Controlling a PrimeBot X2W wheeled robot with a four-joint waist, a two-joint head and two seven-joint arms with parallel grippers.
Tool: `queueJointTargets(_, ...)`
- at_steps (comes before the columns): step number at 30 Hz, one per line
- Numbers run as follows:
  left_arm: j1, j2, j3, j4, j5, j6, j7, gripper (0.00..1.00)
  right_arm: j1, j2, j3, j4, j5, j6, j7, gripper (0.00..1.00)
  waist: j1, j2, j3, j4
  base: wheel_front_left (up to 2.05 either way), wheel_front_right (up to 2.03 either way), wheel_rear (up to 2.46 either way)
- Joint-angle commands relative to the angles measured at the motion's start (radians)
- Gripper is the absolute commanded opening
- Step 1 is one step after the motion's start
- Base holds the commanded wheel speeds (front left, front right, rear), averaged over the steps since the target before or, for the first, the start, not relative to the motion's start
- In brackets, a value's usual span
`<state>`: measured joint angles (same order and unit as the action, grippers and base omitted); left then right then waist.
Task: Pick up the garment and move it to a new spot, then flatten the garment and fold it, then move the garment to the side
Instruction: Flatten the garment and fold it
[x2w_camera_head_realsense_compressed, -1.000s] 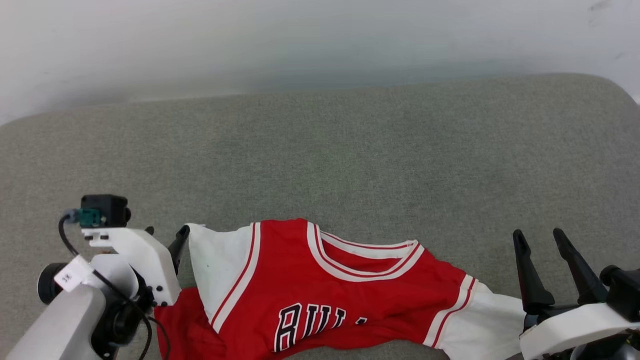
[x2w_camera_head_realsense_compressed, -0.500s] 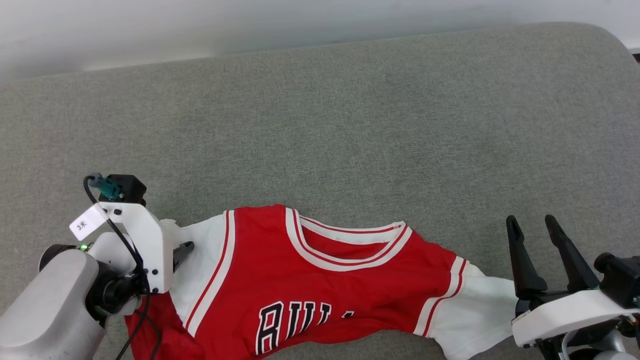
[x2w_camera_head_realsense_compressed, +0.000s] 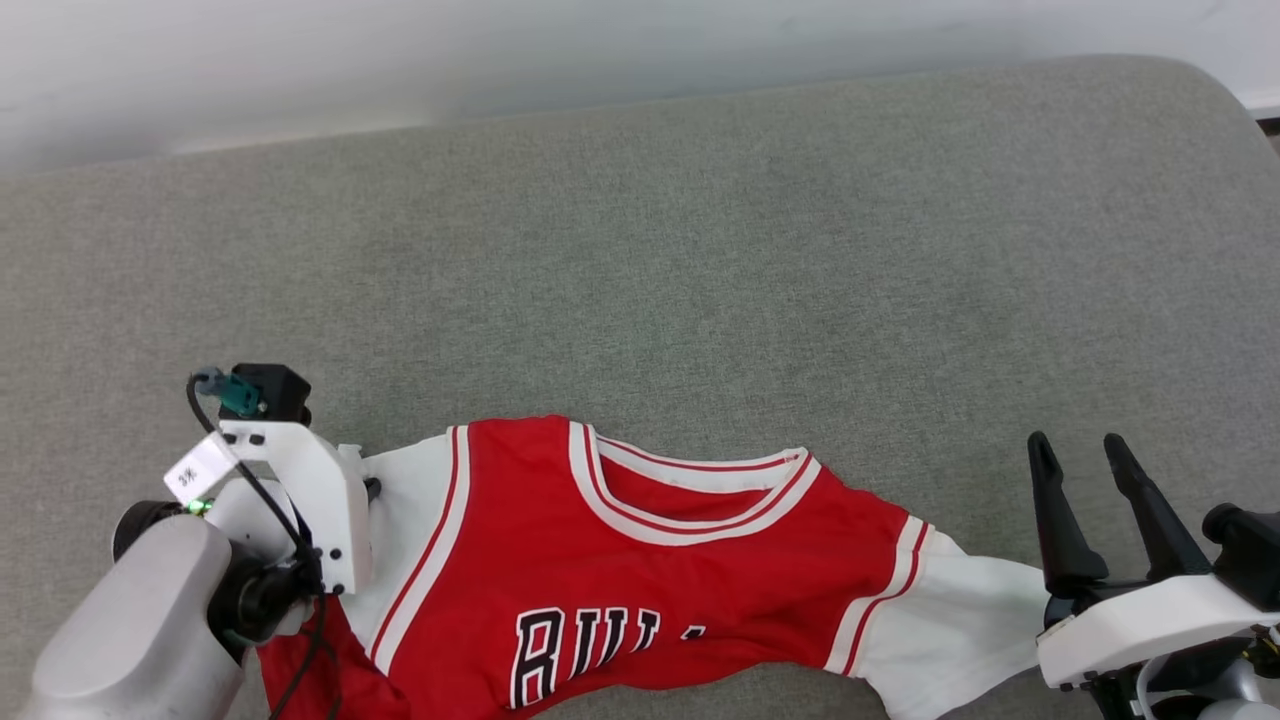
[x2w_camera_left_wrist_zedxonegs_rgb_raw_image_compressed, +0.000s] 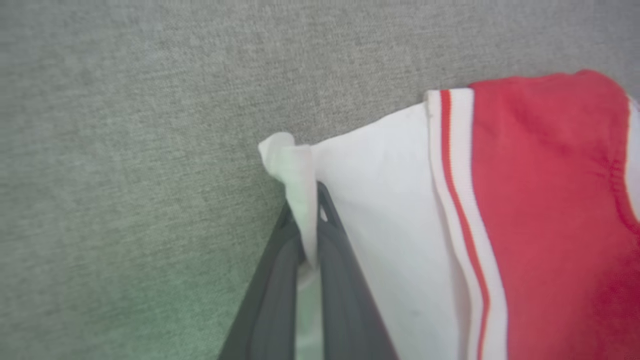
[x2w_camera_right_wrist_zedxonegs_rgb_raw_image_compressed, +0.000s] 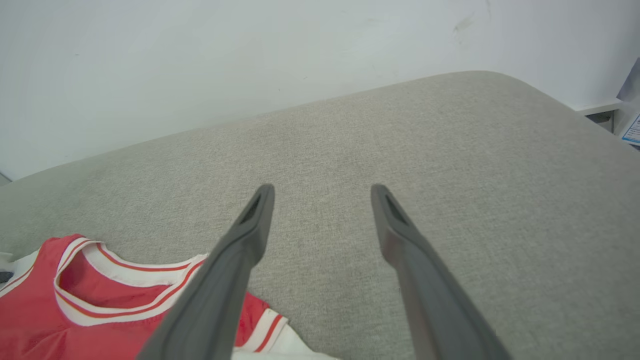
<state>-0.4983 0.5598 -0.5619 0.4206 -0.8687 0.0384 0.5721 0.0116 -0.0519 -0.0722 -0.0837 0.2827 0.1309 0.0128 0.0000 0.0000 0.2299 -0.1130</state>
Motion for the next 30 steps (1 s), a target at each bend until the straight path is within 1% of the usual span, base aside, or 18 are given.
queueJointTargets(1, 0.025, -0.013, -0.002, 0.011, 0.005, 0.006, -0.022, 0.0, 0.003, 0.003, -0.008, 0.003, 0.008, 0.0, 0.005, 1.0, 0.0, 0.0, -0.013, 0.008, 0.0, 0.0, 0.0)
queueJointTargets(3, 0.022, -0.004, 0.019, 0.005, 0.029, 0.024, -0.093, 0.0, 0.008, 0.003, -0.023, 0.009, 0.018, 0.0, 0.019, 1.0, 0.0, 0.0, -0.024, 0.016, 0.0, 0.0, 0.0)
queueJointTargets(7, 0.033, -0.001, 0.046, -0.025, 0.061, 0.065, -0.2, 0.0, 0.021, 0.002, -0.063, 0.025, 0.016, 0.0, 0.075, 1.0, 0.0, 0.0, -0.05, 0.036, 0.0, 0.0, 0.0)
queueJointTargets(10, 0.051, -0.003, 0.062, -0.06, 0.066, 0.084, -0.249, 0.0, 0.042, -0.014, -0.082, 0.035, 0.022, 0.0, 0.168, 1.0, 0.0, 0.0, -0.068, 0.053, 0.0, 0.0, 0.0)
queueJointTargets(13, 0.072, 0.002, 0.077, -0.098, 0.067, 0.104, -0.281, 0.0, 0.068, -0.06, -0.1, 0.038, 0.032, 0.0, 0.302, 1.0, 0.0, 0.0, -0.084, 0.065, 0.0, 0.0, 0.0)
queueJointTargets(17, 0.108, 0.016, 0.092, -0.154, 0.068, 0.131, -0.304, 0.0, 0.088, -0.108, -0.105, 0.022, 0.049, 0.0, 0.494, 1.0, 0.0, 0.0, -0.095, 0.074, 0.0, 0.0, 0.0)
queueJointTargets(21, 0.13, 0.025, 0.096, -0.213, 0.071, 0.151, -0.305, 0.0, 0.071, -0.147, -0.076, 0.005, 0.07, 0.0, 0.629, 1.0, 0.0, 0.0, -0.094, 0.086, 0.0, 0.0, 0.0)
queueJointTargets(24, 0.133, 0.026, 0.094, -0.25, 0.074, 0.161, -0.303, 0.0, 0.034, -0.173, -0.037, 0.018, 0.08, 0.0, 0.685, 1.0, 0.0, 0.0, -0.085, 0.096, 0.0, 0.0, 0.0)
queueJointTargets(30, 0.119, 0.022, 0.087, -0.299, 0.082, 0.171, -0.301, 0.0, -0.07, -0.22, 0.049, 0.109, 0.095, 0.0, 0.721, 1.0, 0.0, 0.0, -0.054, 0.116, 0.0, 0.0, 0.0)
